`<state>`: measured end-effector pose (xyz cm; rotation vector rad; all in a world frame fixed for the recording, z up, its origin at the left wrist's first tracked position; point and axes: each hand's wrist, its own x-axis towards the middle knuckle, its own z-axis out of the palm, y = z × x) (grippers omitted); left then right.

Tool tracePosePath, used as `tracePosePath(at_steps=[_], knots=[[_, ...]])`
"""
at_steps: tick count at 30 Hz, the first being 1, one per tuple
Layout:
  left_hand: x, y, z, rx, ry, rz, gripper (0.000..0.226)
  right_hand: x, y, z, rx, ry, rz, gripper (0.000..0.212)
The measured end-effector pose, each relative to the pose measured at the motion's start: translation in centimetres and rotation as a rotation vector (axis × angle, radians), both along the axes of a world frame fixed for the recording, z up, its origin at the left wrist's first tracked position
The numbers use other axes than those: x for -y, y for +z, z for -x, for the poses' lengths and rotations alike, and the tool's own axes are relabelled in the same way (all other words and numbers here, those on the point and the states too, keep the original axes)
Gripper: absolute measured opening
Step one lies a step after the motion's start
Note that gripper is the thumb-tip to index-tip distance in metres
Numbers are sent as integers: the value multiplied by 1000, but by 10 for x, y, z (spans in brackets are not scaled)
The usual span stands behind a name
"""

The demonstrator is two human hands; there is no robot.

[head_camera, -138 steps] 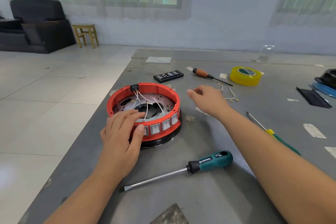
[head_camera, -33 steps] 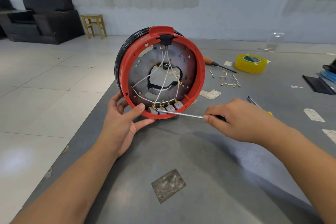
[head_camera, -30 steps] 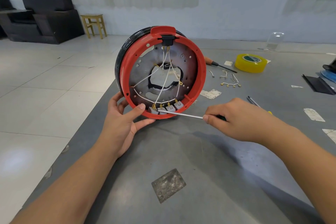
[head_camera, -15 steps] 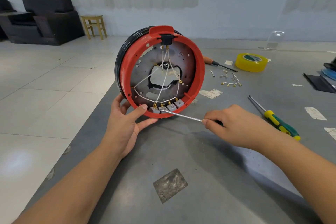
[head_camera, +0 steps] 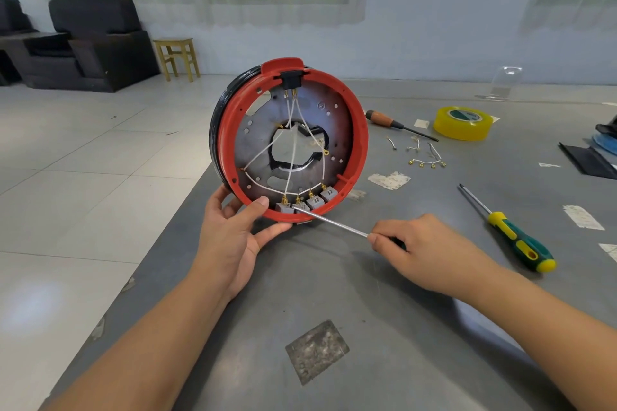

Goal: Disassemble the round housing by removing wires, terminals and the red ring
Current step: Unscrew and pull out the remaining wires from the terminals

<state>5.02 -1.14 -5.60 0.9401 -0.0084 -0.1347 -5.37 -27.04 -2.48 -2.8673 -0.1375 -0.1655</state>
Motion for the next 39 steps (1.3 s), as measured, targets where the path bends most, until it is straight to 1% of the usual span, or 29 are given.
tracePosePath(at_steps=[9, 13, 16, 22, 28, 34, 39], knots=[[-1, -1, -2, -8, 30, 18, 61, -4, -6, 2, -36, -12, -26, 34], [0, -2, -2, -20, 41, 29, 59, -8, -11, 5, -1, -12, -26, 35], [0, -1, -1, -23, 23, 32, 54, -15, -16, 7, 38, -20, -79, 32], [0, -1, -2, -12, 37, 20, 53, -20, -18, 5, 34, -44, -125, 32], [-1, -2, -2, 16, 24, -13, 58, -7, -11, 3, 13, -35, -100, 28], [-4, -4, -4, 45, -2, -28, 61, 0, -5, 3, -14, 0, -67, 36], [-4, -4, -4, 49, -29, -27, 61, 1, -6, 3, -21, 6, -52, 36]])
